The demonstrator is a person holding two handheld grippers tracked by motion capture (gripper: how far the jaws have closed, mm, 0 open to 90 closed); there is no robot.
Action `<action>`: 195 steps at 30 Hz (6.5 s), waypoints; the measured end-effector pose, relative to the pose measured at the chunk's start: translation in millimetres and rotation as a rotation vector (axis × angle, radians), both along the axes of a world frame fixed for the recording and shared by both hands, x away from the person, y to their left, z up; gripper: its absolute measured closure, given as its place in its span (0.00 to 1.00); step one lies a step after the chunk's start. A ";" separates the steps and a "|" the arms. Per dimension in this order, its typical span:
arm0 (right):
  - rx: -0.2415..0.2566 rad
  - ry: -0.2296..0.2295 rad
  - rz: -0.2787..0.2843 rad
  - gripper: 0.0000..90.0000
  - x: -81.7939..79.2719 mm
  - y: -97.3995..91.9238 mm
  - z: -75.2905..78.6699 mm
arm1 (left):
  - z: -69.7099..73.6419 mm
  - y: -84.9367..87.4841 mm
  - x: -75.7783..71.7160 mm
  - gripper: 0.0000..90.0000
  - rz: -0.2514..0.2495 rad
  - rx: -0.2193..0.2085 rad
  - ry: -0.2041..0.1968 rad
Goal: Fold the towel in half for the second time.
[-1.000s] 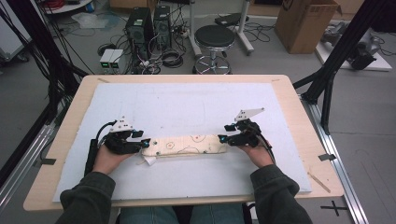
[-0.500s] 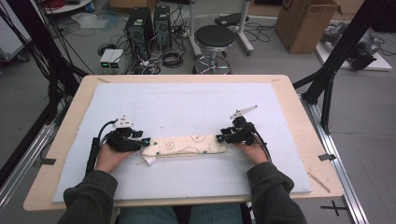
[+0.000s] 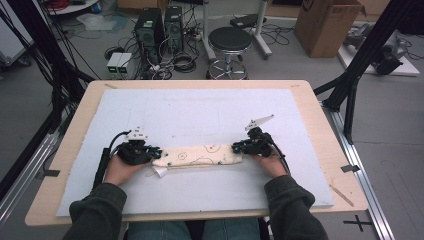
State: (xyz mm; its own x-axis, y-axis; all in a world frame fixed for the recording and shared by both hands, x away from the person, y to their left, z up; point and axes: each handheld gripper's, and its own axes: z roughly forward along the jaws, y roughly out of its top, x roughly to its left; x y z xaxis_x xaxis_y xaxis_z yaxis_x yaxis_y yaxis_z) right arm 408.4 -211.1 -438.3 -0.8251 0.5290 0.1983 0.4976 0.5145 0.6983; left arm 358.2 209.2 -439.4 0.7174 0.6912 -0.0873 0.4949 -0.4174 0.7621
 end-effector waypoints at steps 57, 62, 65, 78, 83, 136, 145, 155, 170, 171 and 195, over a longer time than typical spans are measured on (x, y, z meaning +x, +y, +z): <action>0.101 -0.055 -0.200 0.60 37.7 -21.4 21.3 | 21.3 -4.7 34.9 0.61 0.131 -0.092 -0.074; 0.106 -0.059 -0.203 0.54 36.3 -20.9 23.0 | 23.7 -3.4 31.9 0.59 0.124 -0.098 -0.077; 0.111 -0.057 -0.211 0.51 35.0 -20.8 24.0 | 25.5 -3.4 29.9 0.59 0.119 -0.109 -0.083; 0.114 -0.073 -0.220 0.42 30.6 -19.5 28.5 | 27.7 1.6 25.1 0.56 0.114 -0.115 -0.089; 0.117 -0.078 -0.222 0.39 28.6 -18.9 30.1 | 28.9 2.5 23.7 0.54 0.100 -0.114 -0.091; 0.099 -0.120 -0.217 0.22 10.4 -16.9 44.1 | 42.5 2.6 2.6 0.37 0.058 -0.129 -0.130; 0.094 -0.127 -0.207 0.21 3.4 -18.7 49.3 | 46.2 2.5 -5.3 0.35 0.040 -0.116 -0.134; 0.097 -0.144 -0.197 0.20 -5.0 -21.3 53.8 | 47.5 1.3 -13.7 0.34 0.027 -0.101 -0.150; 0.089 -0.143 -0.203 0.20 -16.0 -28.7 46.2 | 41.7 10.0 -27.9 0.34 0.038 -0.110 -0.148; 0.087 -0.136 -0.202 0.19 -16.8 -29.0 46.1 | 41.5 10.5 -28.7 0.34 0.038 -0.109 -0.148; 0.081 -0.167 -0.219 0.14 -39.3 -43.4 41.5 | 37.4 15.8 -48.5 0.26 0.046 -0.112 -0.156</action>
State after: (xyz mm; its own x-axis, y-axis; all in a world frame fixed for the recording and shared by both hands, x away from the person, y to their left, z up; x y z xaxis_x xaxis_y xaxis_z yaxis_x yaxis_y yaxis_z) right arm 369.1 -254.5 -396.8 -0.7178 0.6862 0.1179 0.4651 0.3466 0.8146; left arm 309.7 225.0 -402.0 0.6962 0.7157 -0.0556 0.3834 -0.3052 0.8717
